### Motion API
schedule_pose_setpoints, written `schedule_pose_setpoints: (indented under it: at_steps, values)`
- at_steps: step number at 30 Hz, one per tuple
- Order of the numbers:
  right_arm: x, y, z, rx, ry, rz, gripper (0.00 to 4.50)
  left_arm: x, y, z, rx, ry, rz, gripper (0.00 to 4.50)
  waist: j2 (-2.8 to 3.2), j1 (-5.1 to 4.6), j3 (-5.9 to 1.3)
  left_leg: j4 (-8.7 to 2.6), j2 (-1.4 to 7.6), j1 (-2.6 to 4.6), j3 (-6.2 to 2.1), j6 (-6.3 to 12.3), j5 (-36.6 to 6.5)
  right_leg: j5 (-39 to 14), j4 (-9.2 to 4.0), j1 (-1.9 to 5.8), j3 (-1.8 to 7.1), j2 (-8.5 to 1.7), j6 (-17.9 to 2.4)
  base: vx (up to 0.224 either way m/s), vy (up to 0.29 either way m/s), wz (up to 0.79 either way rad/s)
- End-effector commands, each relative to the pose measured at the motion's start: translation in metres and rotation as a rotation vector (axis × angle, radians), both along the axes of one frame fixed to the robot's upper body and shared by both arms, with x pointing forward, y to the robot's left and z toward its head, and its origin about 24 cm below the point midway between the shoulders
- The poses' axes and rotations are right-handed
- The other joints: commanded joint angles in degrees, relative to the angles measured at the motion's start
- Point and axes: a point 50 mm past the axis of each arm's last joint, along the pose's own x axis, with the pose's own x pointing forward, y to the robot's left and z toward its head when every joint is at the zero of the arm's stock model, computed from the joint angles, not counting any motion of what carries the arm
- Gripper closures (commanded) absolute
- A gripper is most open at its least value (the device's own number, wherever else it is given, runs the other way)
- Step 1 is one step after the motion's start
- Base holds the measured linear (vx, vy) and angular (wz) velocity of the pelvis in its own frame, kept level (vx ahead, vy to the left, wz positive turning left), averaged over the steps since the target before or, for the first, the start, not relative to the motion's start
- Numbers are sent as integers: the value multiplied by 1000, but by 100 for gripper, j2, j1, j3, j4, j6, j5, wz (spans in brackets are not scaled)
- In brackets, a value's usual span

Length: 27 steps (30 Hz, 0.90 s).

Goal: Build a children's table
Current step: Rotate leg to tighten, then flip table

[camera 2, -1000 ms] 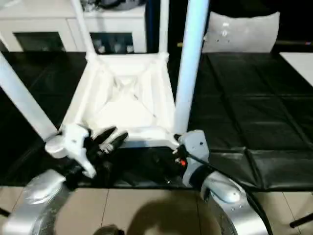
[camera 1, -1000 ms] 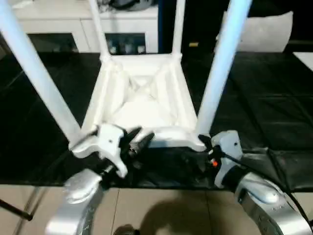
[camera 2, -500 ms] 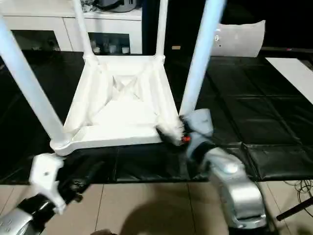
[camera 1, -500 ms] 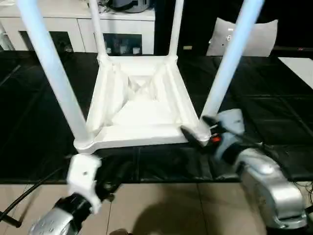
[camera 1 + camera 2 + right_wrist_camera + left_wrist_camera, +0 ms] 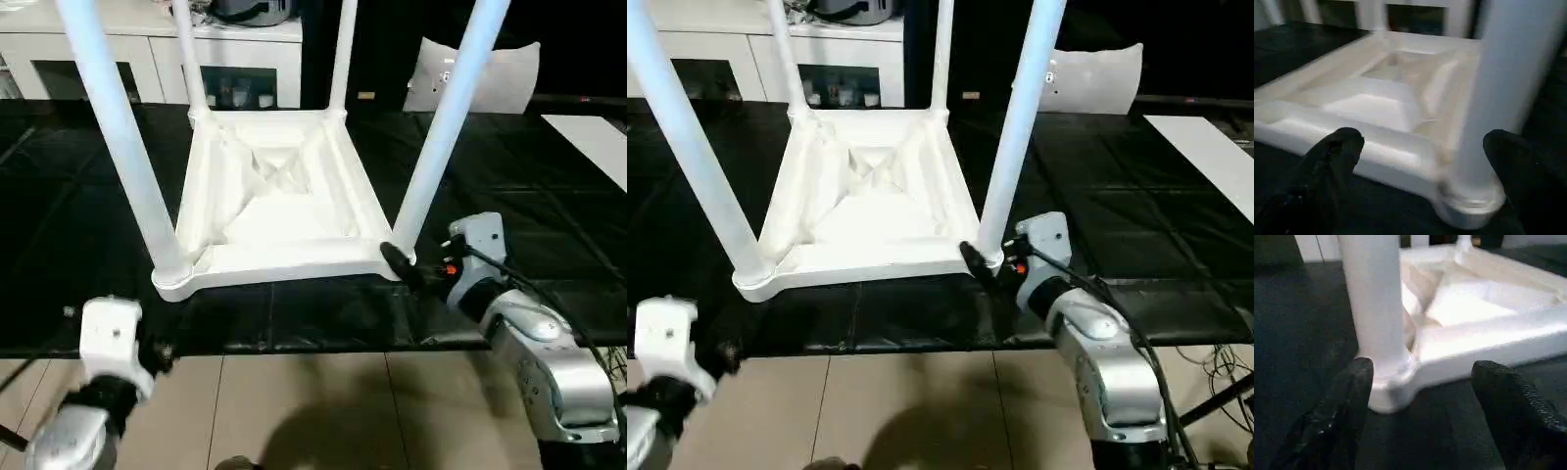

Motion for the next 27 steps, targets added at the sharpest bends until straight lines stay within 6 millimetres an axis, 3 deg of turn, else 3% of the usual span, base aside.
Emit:
schedule_pose_setpoints:
  at_steps: [1, 2, 3, 7, 8, 10, 13, 14, 15, 16, 17, 18, 19, 20, 21, 22, 23, 24, 25, 26, 27]
  values:
    - [-8, 11, 2, 35, 3, 93, 0, 3, 6, 2, 25, -7, 29, 72, 69, 1, -175, -628, 260, 171, -119, -521, -3261, -2517, -526, -30, 124, -216, -348, 0, 0, 0]
    - [-12, 15, 1, 39, 14, 132, 0, 6, 8, 5, 27, -16, 36, 62, 102, 2, -174, -650, 270, 140, -138, -534, -3257, -2440, -501, 6, 114, -223, -374, 0, 0, 0]
    - [-13, 16, 0, 40, 17, 138, 0, 7, 8, 5, 25, -18, 34, 57, 81, -9, -175, -662, 276, 117, -137, -541, -3269, -2377, -490, 23, 109, -220, -379, 0, 0, 0]
    - [-18, 21, -3, 41, 34, 177, 0, 18, 8, 9, 26, -34, 14, 24, 80, 10, -156, -647, 259, 180, -116, -574, -3435, -2660, -542, -55, 118, -227, -370, 0, 0, 0]
    - [-19, 25, -3, 53, 33, 188, 0, 28, 10, 10, 21, -43, 24, 21, 75, 5, -119, -638, 243, 235, -115, -577, -3666, -3017, -600, -92, 83, -215, -299, 0, 0, 0]
    - [-20, 28, -3, 58, 33, 189, 0, 36, 11, 11, 30, -44, 29, 6, 79, 5, -121, -636, 231, 260, -140, -594, -3832, -3249, -631, -78, 31, -209, -211, 0, 0, 0]
    - [-20, 30, -3, 65, 36, 180, 0, 50, 9, 10, -2, -51, 16, 6, 76, -22, -99, -698, 244, 231, -164, -606, -4078, -3417, -637, -16, -72, -181, -129, 0, 0, 0]
    - [-20, 30, -3, 65, 37, 178, 0, 53, 8, 10, -7, -48, 11, 6, 139, -31, -83, -852, 290, 181, -151, -636, -4523, -3259, -537, 74, -202, -90, -123, 0, 0, 0]
    - [-20, 31, -3, 63, 40, 182, 0, 60, 10, 9, -8, -50, 17, 6, 169, -15, -77, -999, 338, 75, -121, -641, -4706, -2974, -364, 188, -254, -32, -175, 0, 0, 0]
    - [-20, 31, -4, 57, 44, 187, 0, 67, 10, 9, -12, -52, 16, 6, 195, 67, -118, -1160, 406, -101, -93, -619, -4785, -2351, 100, 413, -193, -23, -232, -101, -21, 3]
    - [-21, 33, -4, 53, 49, 197, 0, 81, 11, 8, -13, -53, 19, 6, 139, 503, -102, -1514, 483, -613, 197, -424, -4890, -1567, 1010, 720, -100, 109, -215, -93, -85, 32]
    - [-21, 33, -4, 53, 51, 200, 0, 86, 12, 8, -9, -54, 22, 6, -188, 532, -162, -743, 273, 235, 518, -406, -3122, -3656, 226, -197, 376, -42, 105, -93, -85, 32]
    - [-21, 34, -5, 50, 52, 203, 0, 90, 12, 8, -14, -51, 19, 6, -471, 342, -164, 496, 10, 747, 275, -291, -1787, -5539, -764, -819, 475, -383, 274, 21, -163, 25]
    - [-21, 34, -5, 42, 52, 204, 0, 95, 14, 8, -21, -56, 40, 6, -203, 423, -81, 578, -66, 133, -247, -80, 96, -6024, -839, -180, 861, -756, -247, 39, -93, -8]
    - [-21, 35, -4, 39, 50, 205, 0, 100, 16, 9, -33, -62, 65, 21, -183, 429, -63, 403, 89, 199, -276, -266, -194, -5487, -718, -170, 736, -760, -352, 39, -93, -8]
    - [-21, 35, -4, 42, 52, 207, 0, 105, 18, 9, -42, -60, 86, 21, -68, 429, -194, -218, 241, 325, -270, -643, -1632, -3538, -265, -144, 389, -253, -552, 0, 0, 0]
    - [-21, 36, -3, 42, 52, 207, 0, 109, 20, 10, -42, -63, 109, 32, -117, 353, -152, -406, 271, 246, -259, -672, -2213, -2728, -142, -117, 317, -32, -553, 0, 0, 0]
    - [-20, 36, -3, 42, 51, 205, 0, 112, 20, 11, -49, -67, 117, 32, 79, 363, -204, -528, 346, 317, -285, -722, -2877, -1592, -83, -109, 302, -24, -685, 0, 0, 0]
    - [-20, 36, -2, 43, 50, 199, 0, 117, 19, 12, -59, -71, 124, 32, 77, 327, -222, -559, 342, 322, -286, -681, -2959, -1245, -92, -68, 281, -54, -749, 0, 0, 0]
    - [-20, 35, -2, 42, 50, 195, 0, 121, 17, 13, -62, -78, 112, 47, 86, 287, -225, -618, 339, 241, -292, -654, -2940, -913, -120, 25, 255, -89, -800, -22, 53, -9]
    - [-20, 35, -2, 40, 50, 192, 0, 124, 15, 14, -68, -85, 98, 66, 67, 266, -197, -663, 327, 198, -288, -662, -3063, -1171, -197, 55, 238, -131, -744, -22, 53, -9]
